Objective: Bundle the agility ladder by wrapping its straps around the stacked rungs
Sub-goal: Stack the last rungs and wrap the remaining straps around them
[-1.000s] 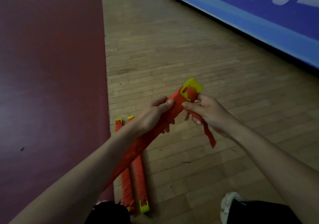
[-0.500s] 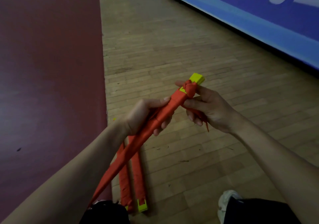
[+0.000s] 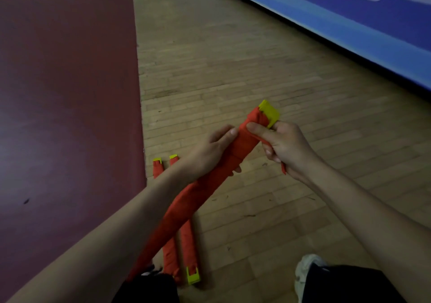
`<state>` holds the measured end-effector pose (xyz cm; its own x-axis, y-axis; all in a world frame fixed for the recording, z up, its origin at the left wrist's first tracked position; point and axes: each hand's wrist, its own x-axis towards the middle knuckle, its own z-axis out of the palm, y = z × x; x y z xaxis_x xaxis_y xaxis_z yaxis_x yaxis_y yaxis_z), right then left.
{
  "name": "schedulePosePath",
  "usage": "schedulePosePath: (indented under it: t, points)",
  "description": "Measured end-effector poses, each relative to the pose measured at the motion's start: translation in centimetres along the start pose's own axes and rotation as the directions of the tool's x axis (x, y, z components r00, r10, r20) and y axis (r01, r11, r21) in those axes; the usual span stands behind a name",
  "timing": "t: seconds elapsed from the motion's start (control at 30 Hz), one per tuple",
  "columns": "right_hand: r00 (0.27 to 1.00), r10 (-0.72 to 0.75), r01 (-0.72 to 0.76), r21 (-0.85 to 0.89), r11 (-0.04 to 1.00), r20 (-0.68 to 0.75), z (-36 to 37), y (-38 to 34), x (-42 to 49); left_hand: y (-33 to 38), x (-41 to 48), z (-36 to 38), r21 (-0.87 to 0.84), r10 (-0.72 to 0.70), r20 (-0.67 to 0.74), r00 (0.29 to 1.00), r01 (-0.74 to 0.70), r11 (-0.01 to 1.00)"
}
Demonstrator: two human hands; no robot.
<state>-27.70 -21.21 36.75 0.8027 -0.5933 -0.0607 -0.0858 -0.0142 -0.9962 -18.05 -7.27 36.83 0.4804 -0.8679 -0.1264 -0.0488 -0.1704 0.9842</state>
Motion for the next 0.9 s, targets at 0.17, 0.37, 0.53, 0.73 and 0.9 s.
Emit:
schedulePosePath:
  t: [0.17, 0.37, 0.53, 0.73, 0.9]
  points:
    - [0.981, -0.041, 0.035, 0.033, 0.999, 0.187, -0.4, -0.2, 0.0, 0.1, 0.0, -0.8, -0.074, -0.024, -0.041, 0.999, 0.021, 0.997]
    - [0.934, -0.103, 0.083, 0.073, 0.994, 0.341, -1.1, -1.0, -0.3, 0.8, -0.3, -1.6, -0.145, -0.055, -0.043, 0.998, 0.048, 0.988]
    - [0.937, -0.165, 0.120, 0.161, 0.980, 0.308, -0.8, -1.1, -0.6, 1.0, -0.5, -1.8, -0.186, -0.037, 0.062, 0.997, 0.048, 0.981]
    - [0.940, -0.215, 0.177, 0.161, 0.971, 0.264, -0.4, 0.1, -0.4, 0.4, -0.1, -1.6, -0.164, -0.096, 0.108, 0.989, 0.113, 0.980]
    - [0.974, -0.203, 0.194, 0.085, 0.977, 0.106, -0.1, 1.1, -0.1, 0.3, 0.0, -1.4, -0.079, -0.091, 0.055, 0.994, 0.096, 0.992]
